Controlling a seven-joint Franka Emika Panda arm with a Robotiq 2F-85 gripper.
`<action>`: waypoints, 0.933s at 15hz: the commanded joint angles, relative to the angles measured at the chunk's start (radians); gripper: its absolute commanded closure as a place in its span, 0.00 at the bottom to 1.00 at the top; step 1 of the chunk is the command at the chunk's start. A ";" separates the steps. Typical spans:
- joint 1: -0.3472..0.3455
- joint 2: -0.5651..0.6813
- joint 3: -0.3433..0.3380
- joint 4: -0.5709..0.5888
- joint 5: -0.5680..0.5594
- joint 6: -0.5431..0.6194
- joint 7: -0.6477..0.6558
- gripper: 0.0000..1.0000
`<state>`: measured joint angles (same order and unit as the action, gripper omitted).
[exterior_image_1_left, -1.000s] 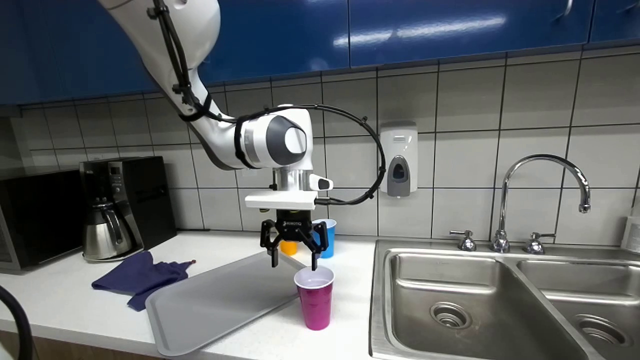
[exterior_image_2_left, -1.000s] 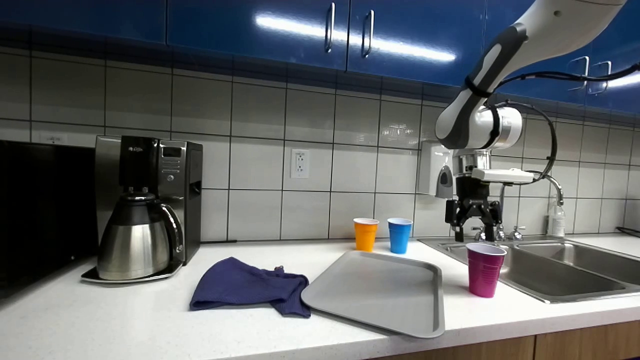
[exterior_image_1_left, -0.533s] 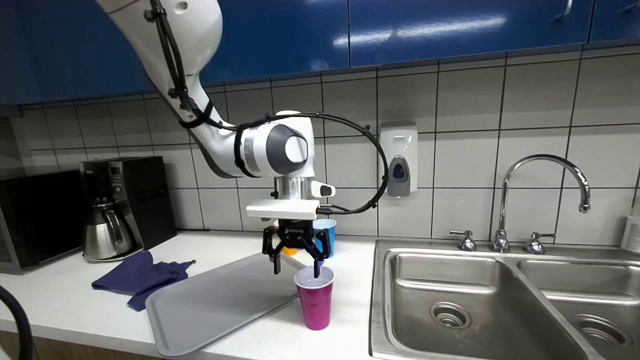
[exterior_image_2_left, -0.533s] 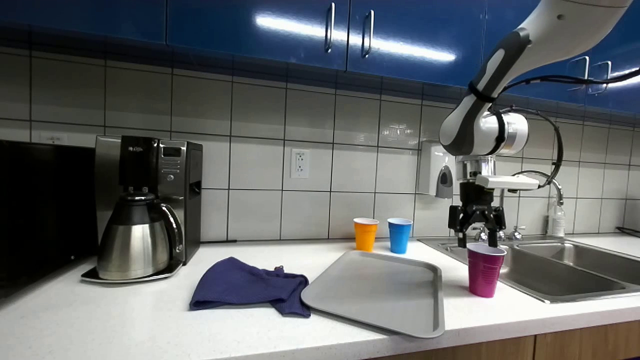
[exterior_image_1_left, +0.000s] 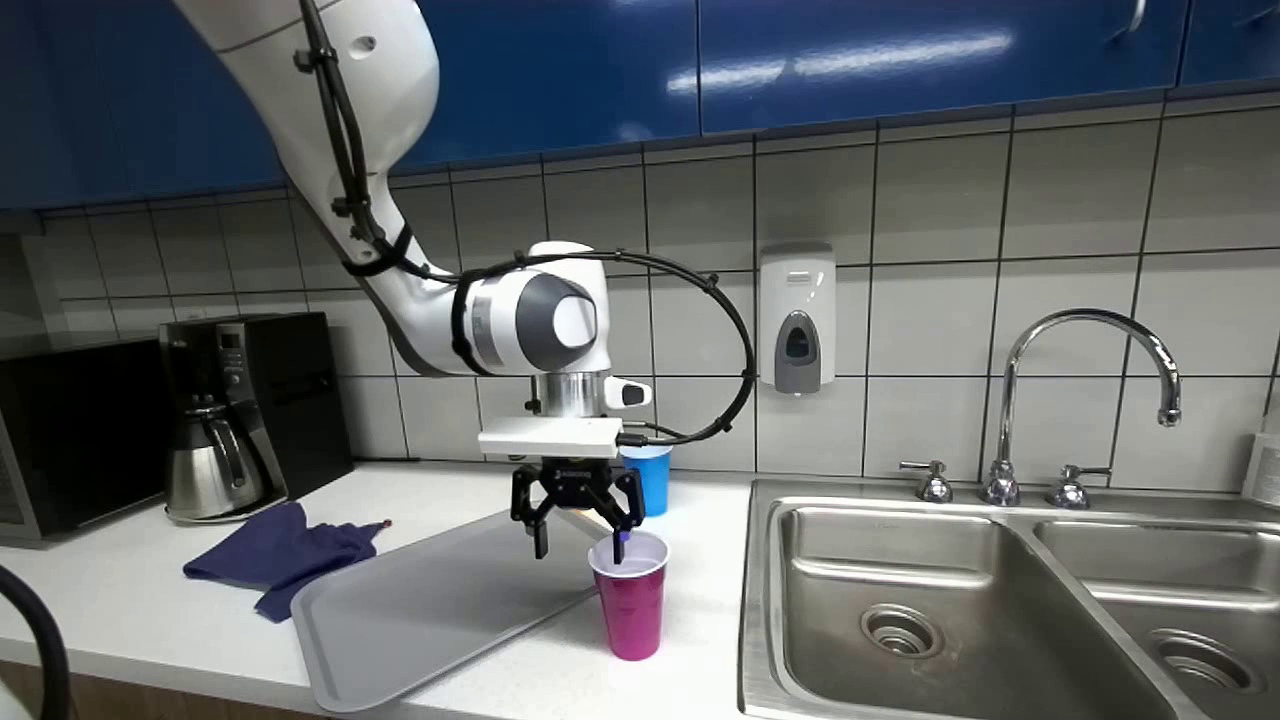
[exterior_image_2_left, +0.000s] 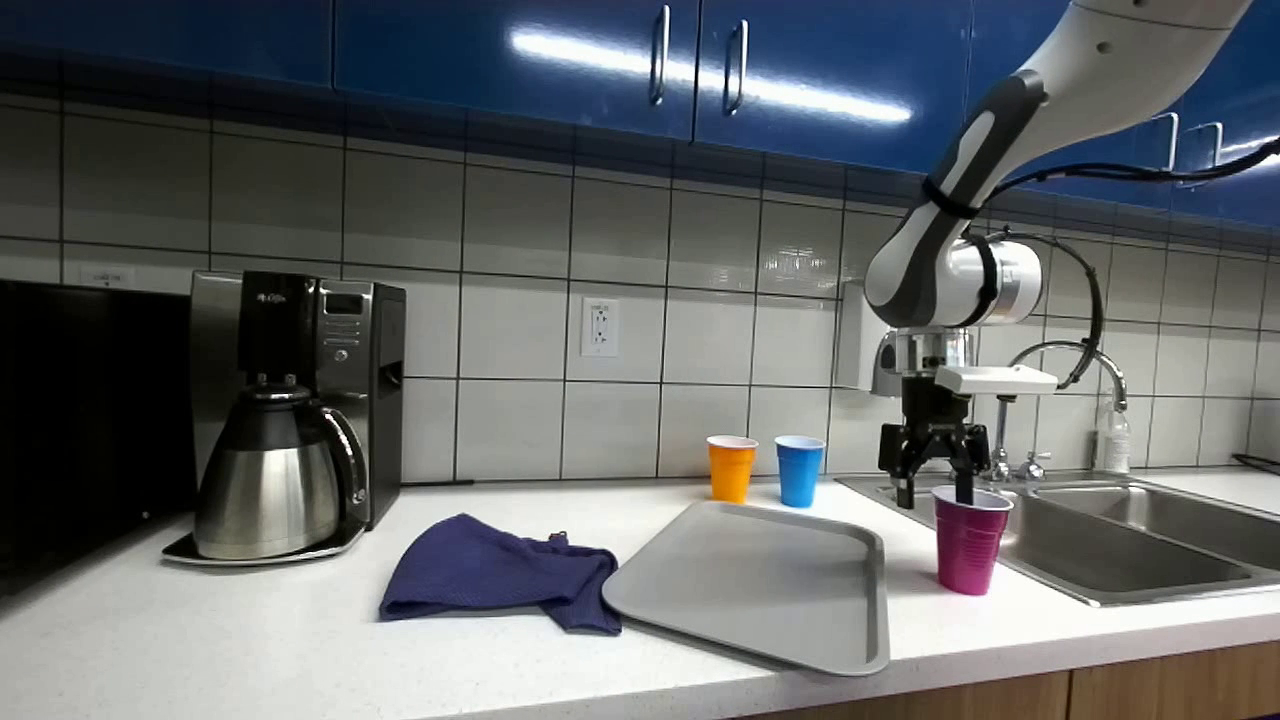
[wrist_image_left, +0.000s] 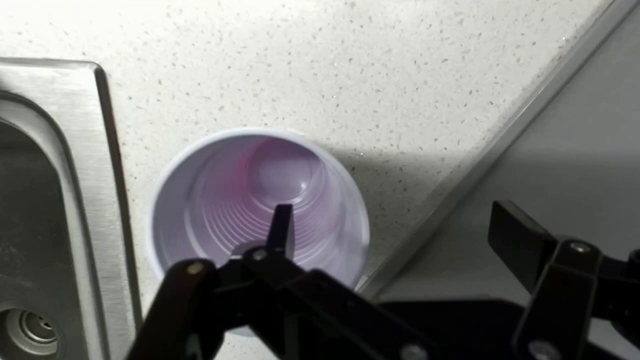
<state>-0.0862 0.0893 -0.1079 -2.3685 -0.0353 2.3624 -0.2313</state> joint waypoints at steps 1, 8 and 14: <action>-0.003 0.013 0.014 -0.015 -0.004 0.047 -0.002 0.00; -0.006 0.045 0.016 -0.015 -0.010 0.094 0.002 0.00; -0.010 0.042 0.011 -0.018 -0.015 0.084 -0.002 0.44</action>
<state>-0.0849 0.1405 -0.1004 -2.3793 -0.0354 2.4386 -0.2313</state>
